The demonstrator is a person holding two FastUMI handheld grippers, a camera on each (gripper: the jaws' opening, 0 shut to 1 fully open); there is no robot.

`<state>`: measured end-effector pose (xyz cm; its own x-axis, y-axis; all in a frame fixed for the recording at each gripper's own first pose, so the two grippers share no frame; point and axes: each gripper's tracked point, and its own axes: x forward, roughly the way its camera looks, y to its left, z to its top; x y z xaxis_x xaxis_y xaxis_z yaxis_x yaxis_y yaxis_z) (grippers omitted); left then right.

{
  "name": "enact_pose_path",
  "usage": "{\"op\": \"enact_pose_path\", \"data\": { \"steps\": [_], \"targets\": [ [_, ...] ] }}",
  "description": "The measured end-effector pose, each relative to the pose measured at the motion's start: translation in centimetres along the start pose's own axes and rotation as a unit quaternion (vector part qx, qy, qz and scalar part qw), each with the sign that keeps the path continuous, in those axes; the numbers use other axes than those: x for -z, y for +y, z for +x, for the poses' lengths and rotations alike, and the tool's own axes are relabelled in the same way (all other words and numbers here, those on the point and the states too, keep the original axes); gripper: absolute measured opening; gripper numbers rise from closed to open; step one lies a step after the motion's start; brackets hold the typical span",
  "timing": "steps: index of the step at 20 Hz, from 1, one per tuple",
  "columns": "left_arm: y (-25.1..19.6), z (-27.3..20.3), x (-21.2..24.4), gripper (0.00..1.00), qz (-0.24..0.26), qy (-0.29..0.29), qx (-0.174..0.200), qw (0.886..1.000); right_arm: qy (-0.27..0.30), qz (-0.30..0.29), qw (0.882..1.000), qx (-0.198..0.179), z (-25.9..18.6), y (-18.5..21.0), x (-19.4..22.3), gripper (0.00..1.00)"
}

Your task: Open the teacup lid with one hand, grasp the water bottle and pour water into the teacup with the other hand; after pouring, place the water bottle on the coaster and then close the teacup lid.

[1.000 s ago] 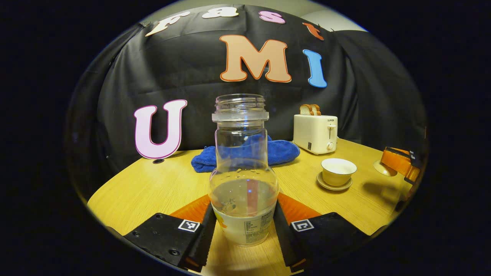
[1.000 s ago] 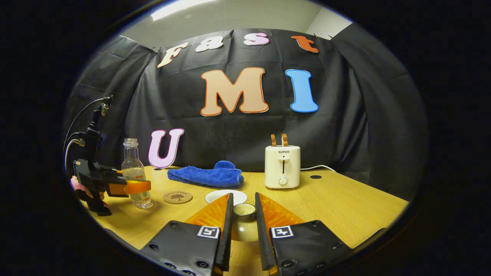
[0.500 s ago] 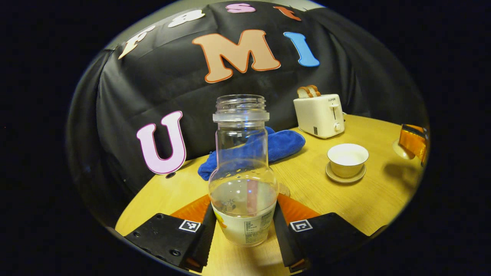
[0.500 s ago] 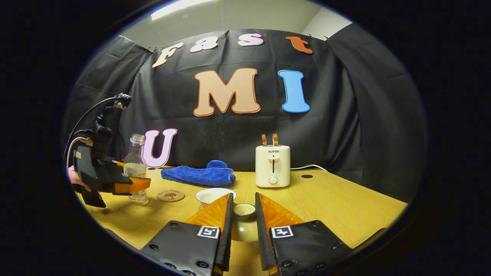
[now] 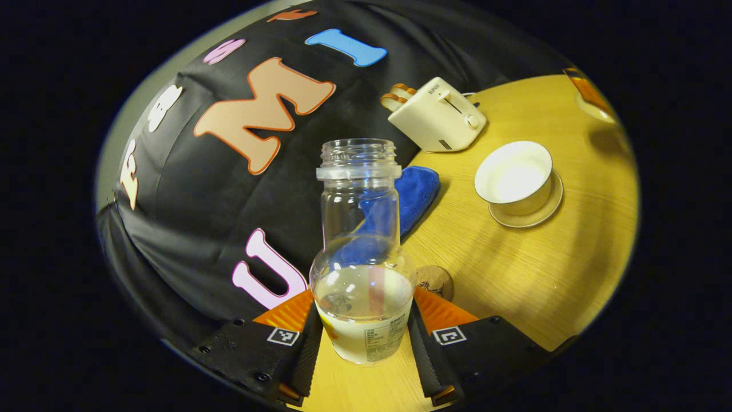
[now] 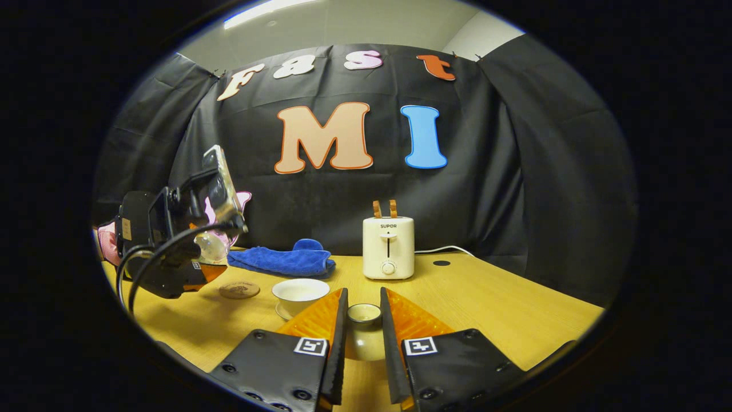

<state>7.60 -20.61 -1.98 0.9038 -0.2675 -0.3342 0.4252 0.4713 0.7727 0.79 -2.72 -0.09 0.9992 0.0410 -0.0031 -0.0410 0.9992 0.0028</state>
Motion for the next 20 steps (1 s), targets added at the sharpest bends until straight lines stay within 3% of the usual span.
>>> {"op": "enact_pose_path", "data": {
  "steps": [5,10,20],
  "targets": [
    [0.2,0.8,-0.8,0.7,0.093,0.011,-0.008,0.996,-0.001,-0.001,1.0,0.017,-0.2,-2.1,-0.1,0.34],
    [0.8,2.3,-1.2,0.69,0.203,0.021,-0.025,0.979,-0.001,-0.001,1.0,0.021,-0.3,-2.4,-0.1,0.34],
    [2.0,2.5,-2.1,0.69,0.321,0.017,-0.047,0.946,-0.001,-0.001,1.0,0.022,-0.2,-2.5,0.0,0.34]
  ]
}}
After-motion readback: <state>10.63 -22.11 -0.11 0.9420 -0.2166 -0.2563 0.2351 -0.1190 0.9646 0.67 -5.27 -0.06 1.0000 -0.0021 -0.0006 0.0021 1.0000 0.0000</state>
